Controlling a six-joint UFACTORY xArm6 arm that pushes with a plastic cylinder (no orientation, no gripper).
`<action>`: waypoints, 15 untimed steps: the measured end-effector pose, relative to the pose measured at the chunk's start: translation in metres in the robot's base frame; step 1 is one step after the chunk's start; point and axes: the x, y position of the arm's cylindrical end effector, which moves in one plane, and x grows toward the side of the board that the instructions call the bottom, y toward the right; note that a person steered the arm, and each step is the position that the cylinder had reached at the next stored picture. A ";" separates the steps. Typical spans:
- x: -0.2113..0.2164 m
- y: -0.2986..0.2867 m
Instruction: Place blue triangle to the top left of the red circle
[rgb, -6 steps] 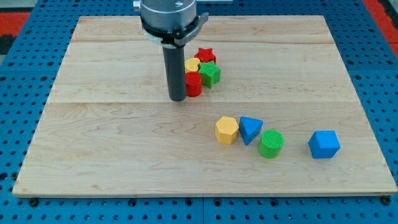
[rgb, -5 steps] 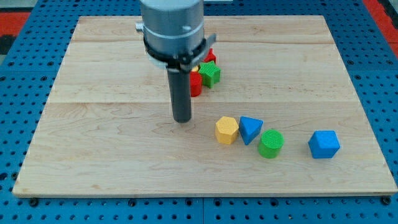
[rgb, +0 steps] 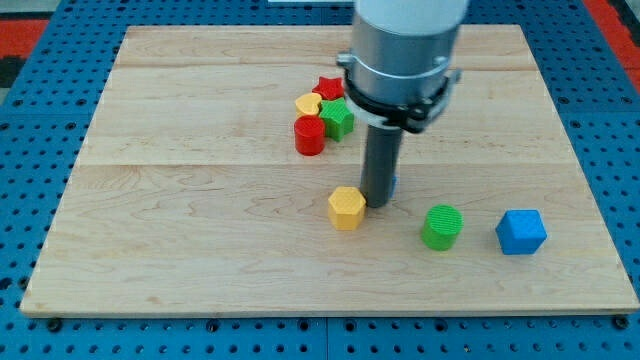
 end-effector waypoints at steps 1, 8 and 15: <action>-0.002 0.069; -0.042 -0.032; -0.072 -0.247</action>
